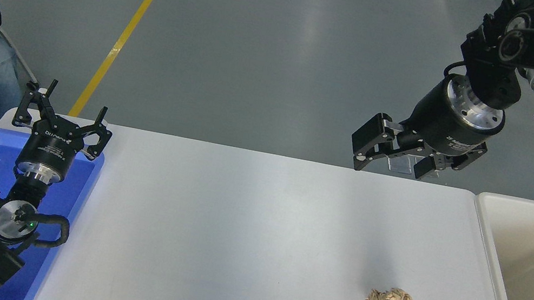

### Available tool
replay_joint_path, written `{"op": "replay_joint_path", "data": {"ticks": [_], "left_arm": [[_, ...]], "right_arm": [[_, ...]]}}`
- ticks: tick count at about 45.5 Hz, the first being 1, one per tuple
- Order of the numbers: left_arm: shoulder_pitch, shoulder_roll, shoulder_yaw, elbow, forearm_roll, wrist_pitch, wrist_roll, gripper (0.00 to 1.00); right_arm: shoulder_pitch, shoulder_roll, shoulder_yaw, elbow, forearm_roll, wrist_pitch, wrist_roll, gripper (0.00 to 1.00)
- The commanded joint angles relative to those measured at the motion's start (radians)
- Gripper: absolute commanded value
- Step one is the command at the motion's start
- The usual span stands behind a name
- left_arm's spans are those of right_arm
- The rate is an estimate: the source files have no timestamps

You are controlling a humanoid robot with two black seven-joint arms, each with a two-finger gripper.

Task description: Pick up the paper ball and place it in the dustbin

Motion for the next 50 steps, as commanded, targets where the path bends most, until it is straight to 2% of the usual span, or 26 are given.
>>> {"op": "replay_joint_path", "data": {"ticks": [1, 18, 23, 25, 30, 34, 41, 46, 50], "left_arm": [[-0.002, 0.000, -0.015, 0.000, -0.004, 0.001, 0.011, 1.00], [-0.002, 0.000, -0.002, 0.000, -0.002, 0.002, 0.003, 1.00], [-0.002, 0.000, -0.002, 0.000, 0.000, 0.002, 0.003, 1.00], [-0.002, 0.000, -0.002, 0.000, -0.002, 0.002, 0.003, 1.00], [-0.002, 0.000, -0.002, 0.000, -0.002, 0.002, 0.003, 1.00], [-0.002, 0.000, -0.002, 0.000, -0.002, 0.002, 0.003, 1.00], [-0.002, 0.000, -0.002, 0.000, 0.000, 0.002, 0.003, 1.00], [-0.002, 0.000, 0.000, 0.000, 0.000, 0.001, 0.003, 1.00], [-0.002, 0.000, 0.000, 0.000, 0.000, 0.001, 0.003, 1.00]], "right_arm": [[-0.033, 0.026, 0.005, -0.034, 0.010, 0.003, 0.001, 1.00], [-0.268, 0.023, 0.038, -0.083, -0.013, 0.003, 0.001, 1.00], [-0.369, -0.012, 0.048, -0.108, -0.031, 0.003, 0.002, 1.00], [-0.410, -0.034, 0.058, -0.113, -0.066, -0.012, 0.002, 1.00], [-0.535, -0.097, 0.090, -0.119, -0.263, -0.063, 0.009, 1.00], [-0.642, -0.152, 0.153, -0.148, -0.366, -0.112, 0.009, 1.00], [-0.835, -0.206, 0.299, -0.228, -0.474, -0.136, 0.007, 1.00], [-0.952, -0.206, 0.360, -0.283, -0.554, -0.184, 0.007, 1.00], [-1.026, -0.197, 0.402, -0.335, -0.571, -0.204, 0.007, 1.00]]}}
